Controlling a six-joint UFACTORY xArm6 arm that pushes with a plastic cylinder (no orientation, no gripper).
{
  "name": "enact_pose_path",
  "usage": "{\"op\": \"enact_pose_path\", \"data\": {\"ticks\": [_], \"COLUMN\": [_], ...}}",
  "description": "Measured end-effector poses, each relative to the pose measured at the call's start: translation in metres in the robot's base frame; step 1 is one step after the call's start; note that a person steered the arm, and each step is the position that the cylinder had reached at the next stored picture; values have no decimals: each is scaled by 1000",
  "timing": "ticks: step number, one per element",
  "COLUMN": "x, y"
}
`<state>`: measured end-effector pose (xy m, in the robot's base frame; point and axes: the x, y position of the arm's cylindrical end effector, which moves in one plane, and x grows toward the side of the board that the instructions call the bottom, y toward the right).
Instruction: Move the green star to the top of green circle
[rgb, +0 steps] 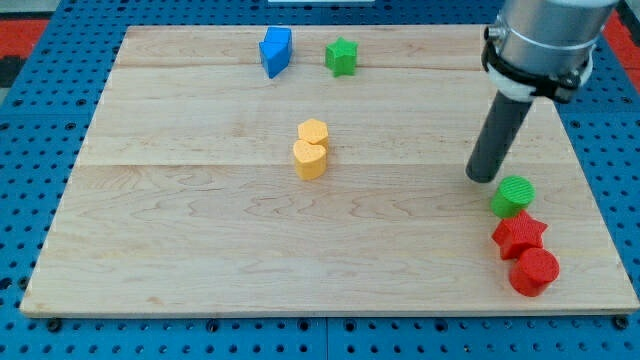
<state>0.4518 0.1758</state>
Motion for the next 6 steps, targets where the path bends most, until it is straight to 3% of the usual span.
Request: {"op": "enact_pose_path", "data": {"ticks": [1,3,4,5,6], "x": [-49,-108,-172,-225,-192], "y": [-10,-160,-184,-180,-112]}}
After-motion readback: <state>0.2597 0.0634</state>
